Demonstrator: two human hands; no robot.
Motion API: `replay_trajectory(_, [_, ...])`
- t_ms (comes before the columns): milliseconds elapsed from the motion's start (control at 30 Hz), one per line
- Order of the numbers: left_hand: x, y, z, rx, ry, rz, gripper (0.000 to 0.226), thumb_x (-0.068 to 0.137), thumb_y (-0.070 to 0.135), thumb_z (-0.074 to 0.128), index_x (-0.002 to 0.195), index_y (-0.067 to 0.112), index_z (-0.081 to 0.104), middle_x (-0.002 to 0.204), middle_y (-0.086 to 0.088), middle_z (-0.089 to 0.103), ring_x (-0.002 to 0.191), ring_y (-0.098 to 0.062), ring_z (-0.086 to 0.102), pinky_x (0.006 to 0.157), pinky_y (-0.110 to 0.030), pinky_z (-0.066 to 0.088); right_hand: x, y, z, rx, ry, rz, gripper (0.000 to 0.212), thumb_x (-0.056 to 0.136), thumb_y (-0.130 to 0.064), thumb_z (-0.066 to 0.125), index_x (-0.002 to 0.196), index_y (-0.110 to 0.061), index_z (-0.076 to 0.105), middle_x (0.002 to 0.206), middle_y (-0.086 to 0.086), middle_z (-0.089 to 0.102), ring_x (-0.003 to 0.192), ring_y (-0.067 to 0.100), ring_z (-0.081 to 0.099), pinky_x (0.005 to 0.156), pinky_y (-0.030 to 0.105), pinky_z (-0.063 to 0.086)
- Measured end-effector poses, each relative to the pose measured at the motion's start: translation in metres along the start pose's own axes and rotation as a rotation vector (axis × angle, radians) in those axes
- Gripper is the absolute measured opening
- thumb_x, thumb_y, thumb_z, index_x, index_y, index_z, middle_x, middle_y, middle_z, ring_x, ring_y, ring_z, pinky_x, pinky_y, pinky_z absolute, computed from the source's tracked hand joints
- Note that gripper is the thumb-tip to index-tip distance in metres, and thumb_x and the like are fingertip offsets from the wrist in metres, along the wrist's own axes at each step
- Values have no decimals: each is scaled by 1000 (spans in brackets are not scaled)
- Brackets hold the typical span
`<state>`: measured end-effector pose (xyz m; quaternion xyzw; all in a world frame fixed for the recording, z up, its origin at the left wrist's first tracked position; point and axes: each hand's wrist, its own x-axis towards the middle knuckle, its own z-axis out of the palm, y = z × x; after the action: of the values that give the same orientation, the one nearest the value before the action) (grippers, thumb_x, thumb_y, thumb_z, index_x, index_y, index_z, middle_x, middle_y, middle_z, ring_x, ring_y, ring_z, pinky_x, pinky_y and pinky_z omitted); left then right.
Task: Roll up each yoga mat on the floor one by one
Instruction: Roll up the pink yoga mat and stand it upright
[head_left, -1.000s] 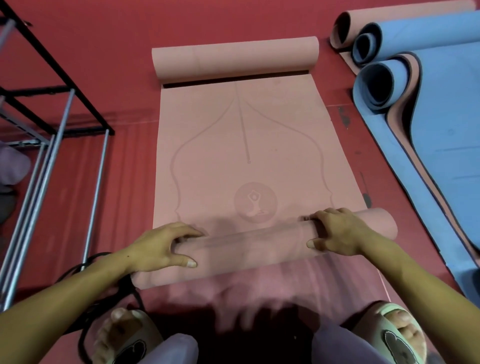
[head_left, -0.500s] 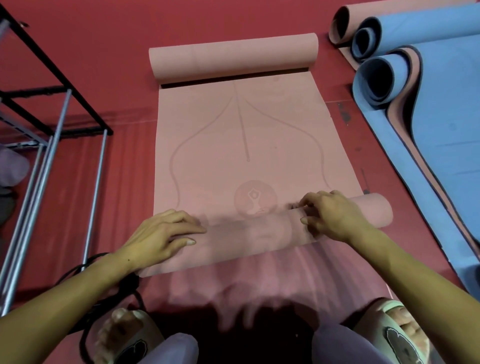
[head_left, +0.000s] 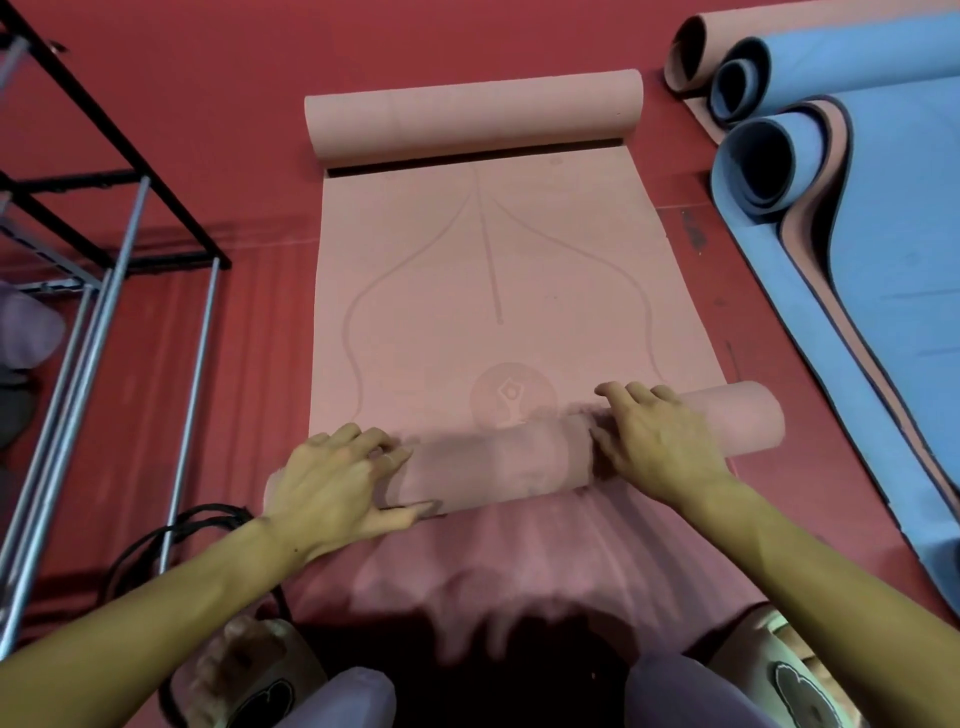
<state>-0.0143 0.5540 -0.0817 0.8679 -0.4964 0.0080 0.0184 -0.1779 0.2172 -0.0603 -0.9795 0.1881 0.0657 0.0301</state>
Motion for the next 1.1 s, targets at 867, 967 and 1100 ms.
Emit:
replay_trajectory(867, [31,-5,-9,235,-313,-57,108,55,100,39,123,21,67,92,-3,63,79,-28,62,69,-41,48,0,-5,6,-199,-16,-78,107,60,-90,62,139,-19,53,125,11,49,105,37,47,98,54,42])
replay_trajectory(967, [36,-8,-15,161,-339,-112,103,54,100,48,124,24,56,97,3,67,85,-26,66,72,-39,49,5,-4,6,-196,6,-74,108,70,-92,52,142,-12,50,124,10,55,107,37,51,97,53,45])
replay_trajectory(1100, [22,-12,-13,50,-219,-121,92,69,97,45,122,23,58,100,2,70,90,-27,65,75,-43,53,15,-3,5,-181,21,-86,102,68,-90,59,129,-8,52,117,9,60,104,34,55,91,50,48])
